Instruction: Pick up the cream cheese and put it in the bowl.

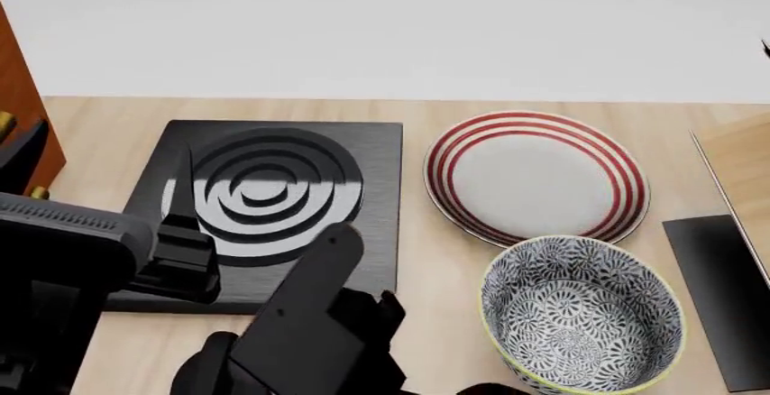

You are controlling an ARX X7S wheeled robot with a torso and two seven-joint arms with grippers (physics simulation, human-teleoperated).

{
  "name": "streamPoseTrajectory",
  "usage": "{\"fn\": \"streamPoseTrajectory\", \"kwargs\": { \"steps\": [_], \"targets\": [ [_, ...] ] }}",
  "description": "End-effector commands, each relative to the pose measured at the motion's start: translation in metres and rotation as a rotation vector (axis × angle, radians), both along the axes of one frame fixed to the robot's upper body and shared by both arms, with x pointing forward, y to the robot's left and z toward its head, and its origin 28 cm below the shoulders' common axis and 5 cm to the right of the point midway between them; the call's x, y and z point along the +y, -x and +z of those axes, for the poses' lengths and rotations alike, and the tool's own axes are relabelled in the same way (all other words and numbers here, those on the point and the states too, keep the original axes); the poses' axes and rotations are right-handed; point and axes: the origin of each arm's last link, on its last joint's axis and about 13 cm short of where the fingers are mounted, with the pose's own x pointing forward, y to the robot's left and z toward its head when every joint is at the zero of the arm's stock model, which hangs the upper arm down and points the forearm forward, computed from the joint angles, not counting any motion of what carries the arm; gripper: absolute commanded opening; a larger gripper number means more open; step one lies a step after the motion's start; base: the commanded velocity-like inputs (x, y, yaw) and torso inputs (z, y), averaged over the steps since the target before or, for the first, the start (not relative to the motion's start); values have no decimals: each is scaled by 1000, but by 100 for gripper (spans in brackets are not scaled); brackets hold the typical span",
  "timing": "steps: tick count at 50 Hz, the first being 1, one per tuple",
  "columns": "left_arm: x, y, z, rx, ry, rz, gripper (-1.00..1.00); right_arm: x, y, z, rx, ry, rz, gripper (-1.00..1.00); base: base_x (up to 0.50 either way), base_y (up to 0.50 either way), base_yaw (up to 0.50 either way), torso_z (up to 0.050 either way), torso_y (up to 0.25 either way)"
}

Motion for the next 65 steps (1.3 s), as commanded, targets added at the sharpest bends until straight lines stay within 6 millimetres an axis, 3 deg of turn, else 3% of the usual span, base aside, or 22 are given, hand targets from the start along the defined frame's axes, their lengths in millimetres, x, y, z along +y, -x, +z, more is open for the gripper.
{"fn": "streamPoseTrajectory", "kwargs": {
  "steps": [1, 65],
  "targets": [
    [0, -1, -1, 3, 2, 0, 100, 8, -8, -8, 11, 6, 22, 100, 0, 0, 0, 0, 0],
    [2, -2, -4, 11, 4, -4, 100, 44, -27, -59, 89, 71, 132, 100, 0, 0, 0, 0, 0]
  ]
}}
